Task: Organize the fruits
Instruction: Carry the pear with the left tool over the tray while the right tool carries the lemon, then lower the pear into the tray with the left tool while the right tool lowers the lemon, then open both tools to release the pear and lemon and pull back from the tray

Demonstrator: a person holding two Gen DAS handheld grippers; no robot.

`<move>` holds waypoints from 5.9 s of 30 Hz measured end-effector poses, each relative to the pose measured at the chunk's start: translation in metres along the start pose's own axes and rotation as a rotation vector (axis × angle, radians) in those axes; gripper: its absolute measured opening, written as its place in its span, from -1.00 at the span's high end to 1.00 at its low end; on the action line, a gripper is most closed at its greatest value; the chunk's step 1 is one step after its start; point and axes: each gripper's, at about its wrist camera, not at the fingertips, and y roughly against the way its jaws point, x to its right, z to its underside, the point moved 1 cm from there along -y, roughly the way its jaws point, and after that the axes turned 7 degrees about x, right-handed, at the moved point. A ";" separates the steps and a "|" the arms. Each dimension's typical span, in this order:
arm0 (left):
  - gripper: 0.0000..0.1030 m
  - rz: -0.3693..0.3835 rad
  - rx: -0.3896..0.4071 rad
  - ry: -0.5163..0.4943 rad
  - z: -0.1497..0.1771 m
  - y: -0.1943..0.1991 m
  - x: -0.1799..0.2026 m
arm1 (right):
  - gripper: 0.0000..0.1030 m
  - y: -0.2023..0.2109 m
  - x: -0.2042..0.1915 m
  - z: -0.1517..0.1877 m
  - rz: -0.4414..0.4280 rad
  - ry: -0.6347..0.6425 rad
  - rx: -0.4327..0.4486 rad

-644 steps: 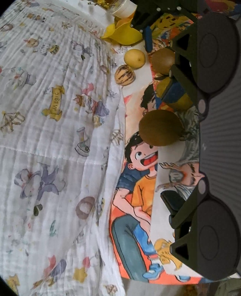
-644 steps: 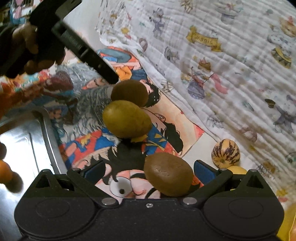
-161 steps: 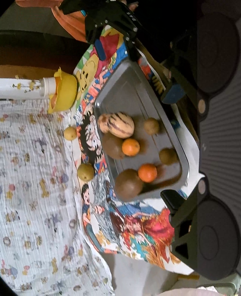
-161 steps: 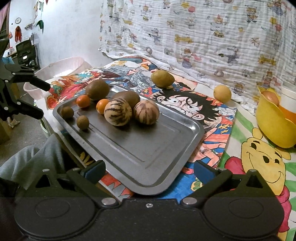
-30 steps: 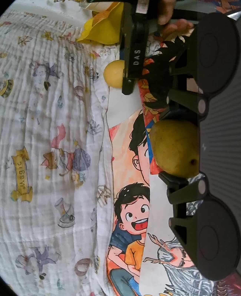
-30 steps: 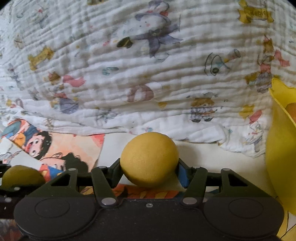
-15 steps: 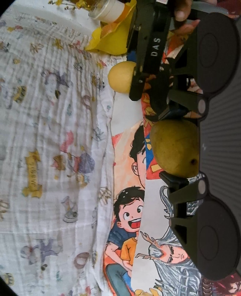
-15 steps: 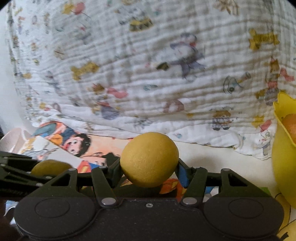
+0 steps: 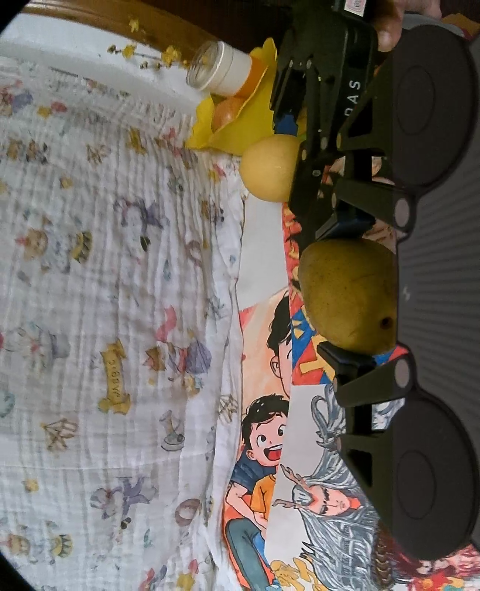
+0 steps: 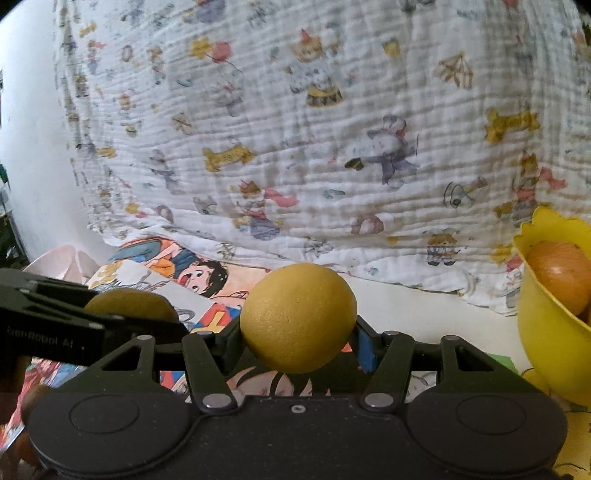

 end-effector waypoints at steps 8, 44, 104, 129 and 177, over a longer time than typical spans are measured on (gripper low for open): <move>-0.21 0.016 0.030 -0.007 0.012 0.031 0.021 | -0.18 0.041 -0.011 0.010 -0.031 0.060 0.026; -0.21 0.092 0.058 -0.005 0.121 0.117 0.077 | -0.18 0.125 -0.022 0.084 -0.144 0.240 -0.038; -0.20 0.031 -0.032 -0.082 0.159 0.118 0.071 | -0.20 0.098 -0.040 0.112 -0.223 0.335 -0.149; -0.58 0.037 -0.025 -0.053 0.166 0.140 0.069 | -0.48 0.119 -0.042 0.108 -0.202 0.291 -0.107; -0.99 -0.163 0.241 0.125 0.185 0.243 0.028 | -0.99 0.215 -0.090 0.112 -0.074 -0.017 0.065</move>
